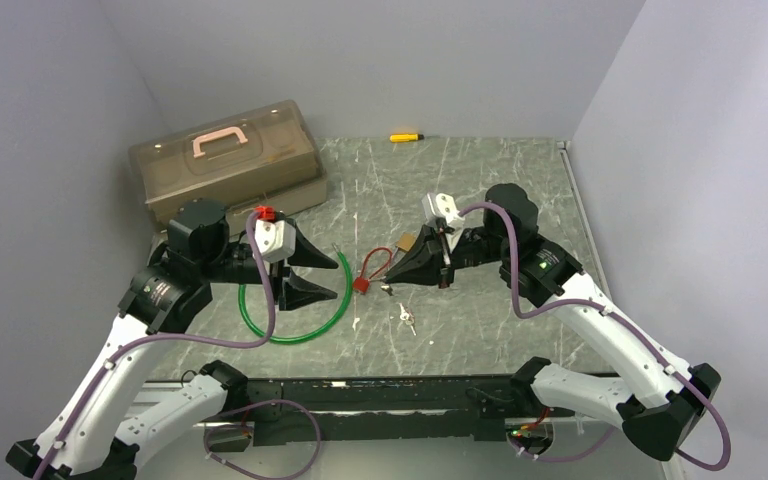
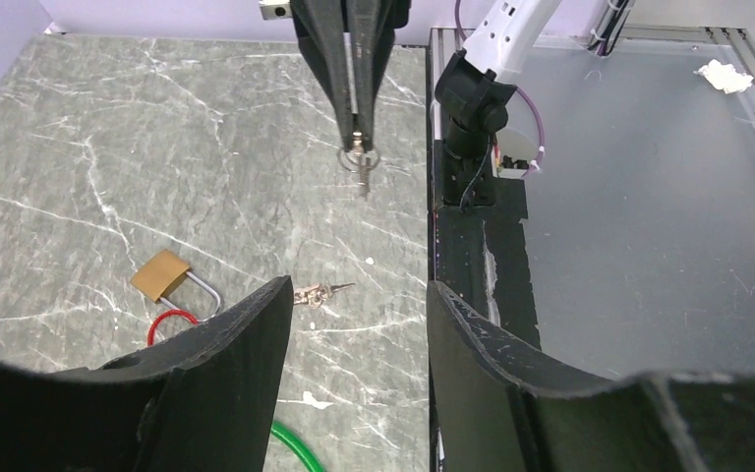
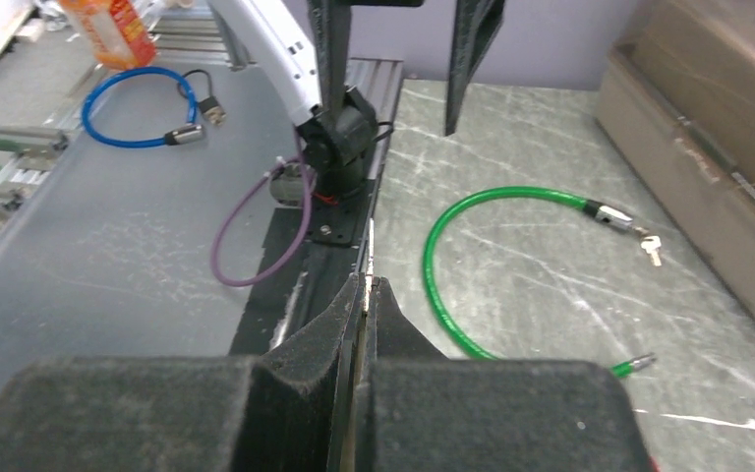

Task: Unlock with the key
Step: Place the key at the center of the board.

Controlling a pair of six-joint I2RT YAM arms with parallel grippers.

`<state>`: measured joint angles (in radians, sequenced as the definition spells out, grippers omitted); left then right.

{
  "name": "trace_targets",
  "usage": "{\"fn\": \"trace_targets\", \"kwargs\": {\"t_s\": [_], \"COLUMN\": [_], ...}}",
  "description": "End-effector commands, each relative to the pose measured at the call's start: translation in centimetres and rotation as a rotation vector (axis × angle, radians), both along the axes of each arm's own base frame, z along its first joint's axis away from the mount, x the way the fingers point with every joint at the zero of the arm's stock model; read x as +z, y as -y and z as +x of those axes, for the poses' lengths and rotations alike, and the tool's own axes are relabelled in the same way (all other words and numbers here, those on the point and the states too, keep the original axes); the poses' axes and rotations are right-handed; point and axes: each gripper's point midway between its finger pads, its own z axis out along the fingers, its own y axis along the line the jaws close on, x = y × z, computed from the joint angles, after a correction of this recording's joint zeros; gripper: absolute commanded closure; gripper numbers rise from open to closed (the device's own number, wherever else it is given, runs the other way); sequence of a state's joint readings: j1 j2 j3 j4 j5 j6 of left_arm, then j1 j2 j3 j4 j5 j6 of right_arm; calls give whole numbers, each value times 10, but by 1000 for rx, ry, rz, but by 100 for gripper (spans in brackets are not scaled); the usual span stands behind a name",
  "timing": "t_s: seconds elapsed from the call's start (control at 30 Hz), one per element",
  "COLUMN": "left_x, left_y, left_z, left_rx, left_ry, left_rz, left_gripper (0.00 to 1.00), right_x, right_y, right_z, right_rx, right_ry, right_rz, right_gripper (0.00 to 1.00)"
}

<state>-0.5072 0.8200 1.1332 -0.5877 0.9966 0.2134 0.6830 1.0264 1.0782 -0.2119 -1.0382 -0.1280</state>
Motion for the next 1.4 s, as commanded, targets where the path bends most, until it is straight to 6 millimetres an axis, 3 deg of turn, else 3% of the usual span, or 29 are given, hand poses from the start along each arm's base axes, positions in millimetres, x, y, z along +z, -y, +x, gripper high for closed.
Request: {"fn": "trace_targets", "kwargs": {"t_s": [0.0, 0.2, 0.53, 0.7, 0.8, 0.87, 0.97, 1.03, 1.1, 1.23, 1.37], "left_x": [10, 13, 16, 15, 13, 13, 15, 17, 16, 15, 13], "left_y": [-3, -8, -7, -9, -9, -8, -8, -8, -9, -10, -11], "left_z": [3, 12, 8, 7, 9, 11, 14, 12, 10, 6, 3], "left_rx": [33, 105, 88, 86, 81, 83, 91, 88, 83, 69, 57], "left_ry": [16, 11, -45, -23, -9, -4, 3, 8, 2, 12, 14], "left_rz": [-19, -2, 4, 15, 24, 29, 24, 21, 28, 35, 39], "left_gripper": [42, 37, 35, 33, 32, 32, 32, 31, 32, 31, 32], "right_x": [12, -1, 5, -27, -63, -90, -136, -161, -186, -237, -265], "right_y": [6, 5, 3, 2, -1, 1, 22, 39, 58, 118, 168], "right_z": [-28, -46, -62, -56, -51, -30, 35, 66, 86, 120, 138], "right_rx": [110, 101, 58, 7, -30, -169, -575, -773, -918, -1275, -1510], "right_ry": [-40, -53, -35, -94, -101, -126, -219, -373, -514, -677, -738], "right_rz": [1, -45, -33, -125, -272, -373, -513, -541, -531, -494, -476], "right_gripper": [100, 100, 100, 100, 100, 100, 100, 100, 100, 100, 100]}}
